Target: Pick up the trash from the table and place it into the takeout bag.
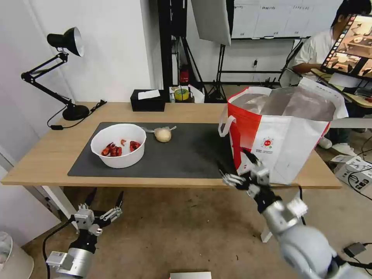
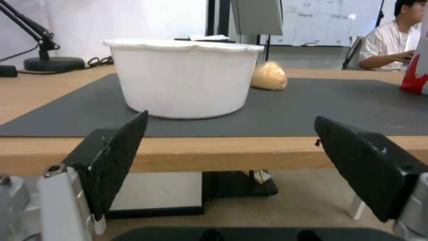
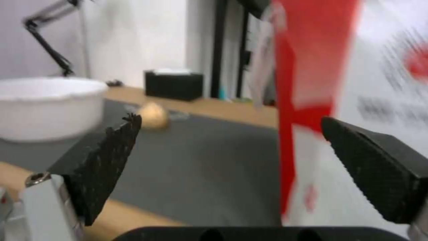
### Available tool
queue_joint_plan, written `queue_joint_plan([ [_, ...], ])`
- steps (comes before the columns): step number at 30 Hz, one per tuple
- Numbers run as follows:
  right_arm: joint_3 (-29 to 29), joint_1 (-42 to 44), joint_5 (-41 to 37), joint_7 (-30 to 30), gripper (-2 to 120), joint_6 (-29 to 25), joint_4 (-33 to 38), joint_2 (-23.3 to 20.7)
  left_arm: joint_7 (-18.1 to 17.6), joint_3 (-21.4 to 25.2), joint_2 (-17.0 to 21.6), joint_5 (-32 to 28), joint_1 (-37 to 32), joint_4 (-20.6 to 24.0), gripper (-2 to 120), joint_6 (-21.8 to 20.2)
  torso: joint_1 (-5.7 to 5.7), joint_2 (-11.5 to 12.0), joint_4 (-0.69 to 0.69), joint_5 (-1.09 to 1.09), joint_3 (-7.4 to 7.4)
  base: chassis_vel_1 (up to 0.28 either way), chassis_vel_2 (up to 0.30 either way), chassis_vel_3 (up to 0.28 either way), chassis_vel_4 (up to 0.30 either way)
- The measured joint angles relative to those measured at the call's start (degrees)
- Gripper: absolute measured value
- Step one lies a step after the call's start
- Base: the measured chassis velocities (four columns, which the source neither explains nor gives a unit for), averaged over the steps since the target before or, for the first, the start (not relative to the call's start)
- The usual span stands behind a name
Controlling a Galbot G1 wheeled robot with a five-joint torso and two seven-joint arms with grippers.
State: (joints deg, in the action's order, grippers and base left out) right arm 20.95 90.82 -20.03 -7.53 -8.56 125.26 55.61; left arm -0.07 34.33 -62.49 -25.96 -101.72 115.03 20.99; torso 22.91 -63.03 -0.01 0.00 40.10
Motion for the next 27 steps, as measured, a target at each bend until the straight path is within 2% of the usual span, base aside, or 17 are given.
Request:
queue_joint_plan([
  [1, 0.0, 0.0, 0.0, 0.0, 100, 0.0, 0.0, 0.0, 0.0, 0.0, 0.0, 0.0, 0.0, 0.0, 100, 0.0, 0.00, 0.0, 0.00, 0.00, 0.00, 0.000, 0.000, 0.000, 0.000],
  [4, 0.3, 6.2, 5.0, -1.2, 100, -4.6, -2.1, 4.5, 0.0, -0.1, -0.1, 0.2, 0.0, -0.3, 100, 0.1, 0.00, 0.0, 0.00, -0.01, 0.00, 0.000, 0.000, 0.000, 0.000],
  [11, -2.2, 9.5, 8.9, -2.3, 100, -9.7, -5.7, 8.3, -0.1, -0.3, -0.4, 0.4, 0.0, -1.0, 100, 0.1, 0.00, 0.0, 0.00, 0.00, 0.00, 0.000, 0.000, 0.000, 0.000],
  [27, -4.8, 8.5, 9.8, -2.9, 100, -10.3, -8.2, 8.6, -0.1, -0.5, -0.5, 0.4, -0.2, -1.4, 100, 0.1, 0.01, 0.0, 0.01, 0.00, 0.01, 0.000, 0.000, 0.000, 0.000],
])
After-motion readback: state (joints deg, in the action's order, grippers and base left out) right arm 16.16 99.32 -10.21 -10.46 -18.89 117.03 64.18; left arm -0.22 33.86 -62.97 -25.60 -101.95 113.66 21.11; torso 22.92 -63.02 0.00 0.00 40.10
